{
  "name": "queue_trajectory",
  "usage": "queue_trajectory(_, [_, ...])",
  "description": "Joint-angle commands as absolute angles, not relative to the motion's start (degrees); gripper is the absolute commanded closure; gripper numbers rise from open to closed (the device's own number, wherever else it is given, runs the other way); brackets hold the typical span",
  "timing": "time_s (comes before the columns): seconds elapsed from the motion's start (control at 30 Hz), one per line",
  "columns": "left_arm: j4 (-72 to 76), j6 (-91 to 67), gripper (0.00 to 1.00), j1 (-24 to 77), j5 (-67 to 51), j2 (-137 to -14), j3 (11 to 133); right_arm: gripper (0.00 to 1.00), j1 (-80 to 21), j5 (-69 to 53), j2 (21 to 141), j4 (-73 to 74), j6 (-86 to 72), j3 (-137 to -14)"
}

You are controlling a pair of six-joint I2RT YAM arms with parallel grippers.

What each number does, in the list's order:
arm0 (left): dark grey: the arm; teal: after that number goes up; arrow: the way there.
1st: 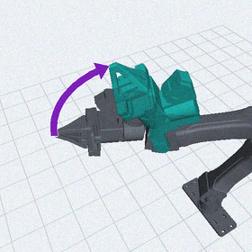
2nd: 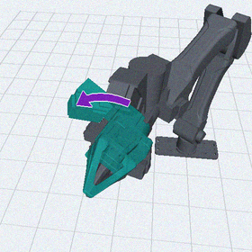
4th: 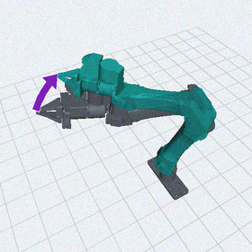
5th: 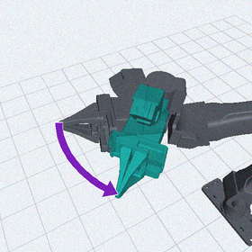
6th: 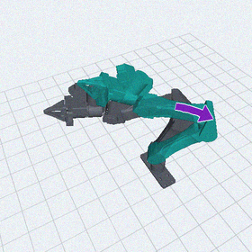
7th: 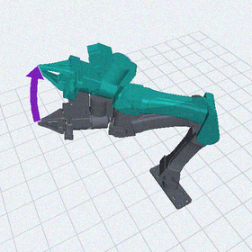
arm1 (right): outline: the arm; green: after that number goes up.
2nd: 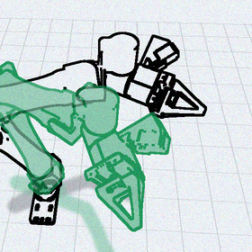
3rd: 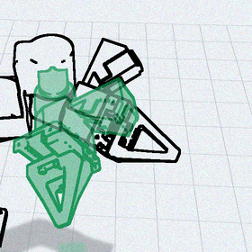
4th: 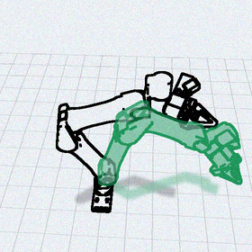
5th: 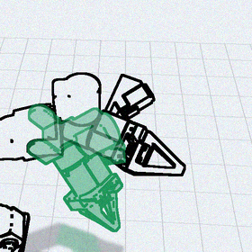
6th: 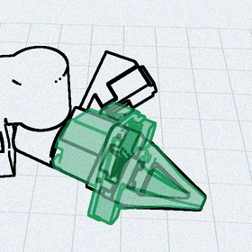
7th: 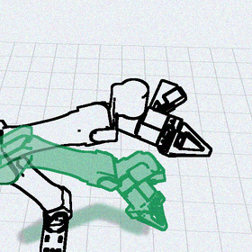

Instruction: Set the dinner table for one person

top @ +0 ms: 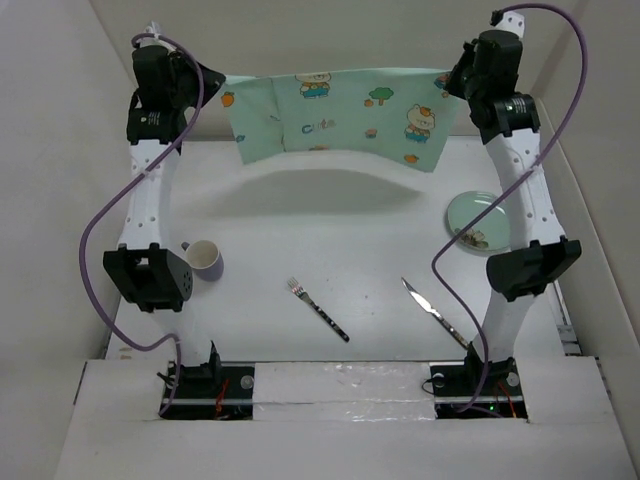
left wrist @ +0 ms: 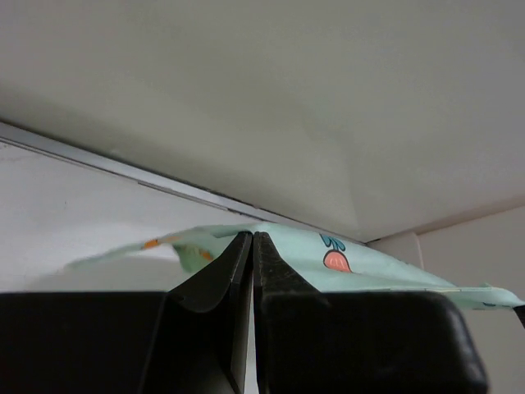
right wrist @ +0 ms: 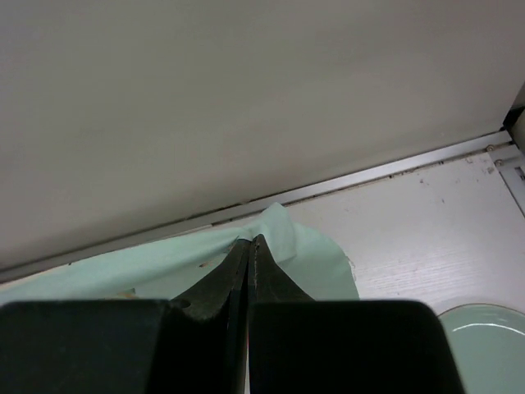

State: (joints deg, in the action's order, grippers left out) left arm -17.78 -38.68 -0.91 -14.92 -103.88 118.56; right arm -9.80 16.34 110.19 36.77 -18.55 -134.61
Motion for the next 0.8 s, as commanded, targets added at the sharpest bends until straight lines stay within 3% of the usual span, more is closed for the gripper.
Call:
queue_trajectory(0.0, [-14.33,-39.11,1.00,-2.81,-16.61,-99.76,117.10,1.00,-8.79,16.61,104.95,34.99,-17.75,-132.39])
queue_trajectory(0.2, [-6.95,-36.13,1.00,-3.96,-17.22,-91.15,90.85,1.00,-8.26,13.36,92.57,22.33,-18.80,-96.85])
queue_trajectory(0.3, [-3.53,-34.81,1.00,-3.96,-18.89,-88.69,78.55,1.00,-8.26,11.87,90.27,19.69,-20.03,-84.69])
queue_trajectory(0.5, [1.74,-33.14,1.00,-3.96,-17.58,-87.54,60.24,1.00,-8.26,8.44,91.66,16.87,-23.90,-73.31])
queue_trajectory(0.77, [2.28,-31.46,1.00,-1.67,-15.46,-88.17,51.16,1.00,-8.26,6.77,94.23,20.57,-27.33,-65.06])
